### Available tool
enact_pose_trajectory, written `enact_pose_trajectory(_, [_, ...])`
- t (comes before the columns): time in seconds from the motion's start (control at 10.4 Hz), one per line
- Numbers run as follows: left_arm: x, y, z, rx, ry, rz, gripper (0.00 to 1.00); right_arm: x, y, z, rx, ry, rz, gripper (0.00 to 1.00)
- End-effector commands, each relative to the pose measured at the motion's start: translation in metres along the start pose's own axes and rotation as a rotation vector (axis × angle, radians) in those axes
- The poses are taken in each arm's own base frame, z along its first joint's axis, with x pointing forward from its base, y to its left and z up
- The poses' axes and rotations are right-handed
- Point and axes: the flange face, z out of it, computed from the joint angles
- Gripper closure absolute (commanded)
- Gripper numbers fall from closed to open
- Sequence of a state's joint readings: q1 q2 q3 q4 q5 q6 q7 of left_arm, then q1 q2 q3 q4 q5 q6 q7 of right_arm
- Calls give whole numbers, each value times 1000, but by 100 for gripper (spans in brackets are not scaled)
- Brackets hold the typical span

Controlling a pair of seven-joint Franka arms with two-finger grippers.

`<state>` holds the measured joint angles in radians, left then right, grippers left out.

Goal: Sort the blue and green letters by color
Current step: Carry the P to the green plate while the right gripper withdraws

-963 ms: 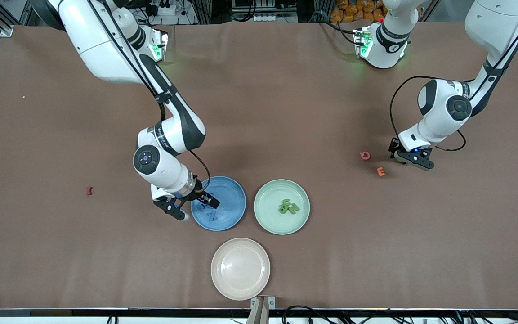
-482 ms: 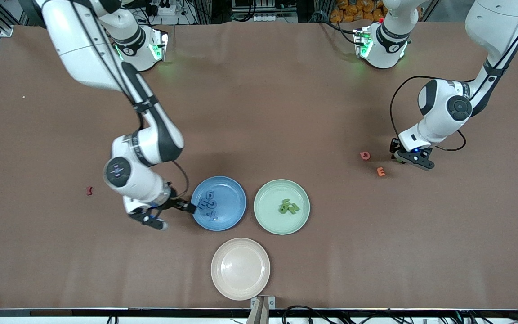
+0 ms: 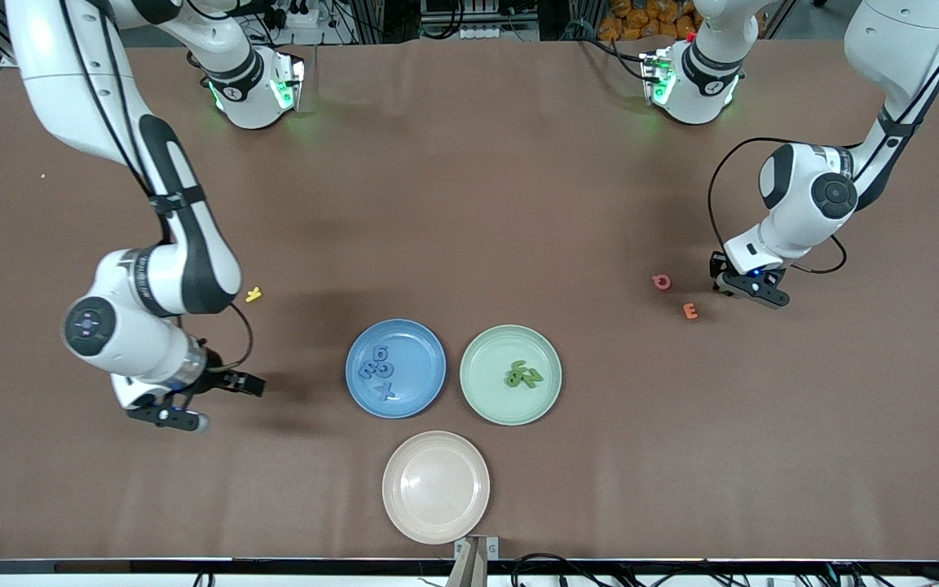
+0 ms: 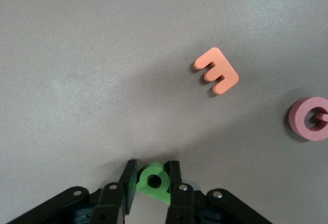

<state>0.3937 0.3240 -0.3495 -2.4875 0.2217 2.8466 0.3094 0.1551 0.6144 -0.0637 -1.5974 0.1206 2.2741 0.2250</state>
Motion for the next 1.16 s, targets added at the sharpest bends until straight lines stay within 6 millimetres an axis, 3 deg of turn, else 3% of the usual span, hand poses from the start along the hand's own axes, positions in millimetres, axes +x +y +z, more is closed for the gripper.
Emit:
enact_pose_trajectory(0.0, [4,-4,-6,16,7,14,100,-10,65,-38,-84,-59,-160,0])
enact_pose_trajectory(0.19, [18,-9,-16,31,32,17,100,-11,94,-76,-150,-81,-229,0])
enact_pose_trajectory(0.39, [39,-10,-30,43,43,33,100,-10,100,-116,-224,-49,-259,0])
enact_pose_trajectory(0.67, [89,13,-58,33,89,36,100,-15,105,-174,-231,-63,-228,0])
enact_pose_trajectory(0.87, [121,54,-65,9,127,-4,100,-22,103,-222,-228,-86,-201,0])
enact_pose_trajectory(1.06, [162,115,-66,-37,163,-94,100,-42,92,-267,-210,-68,-87,0])
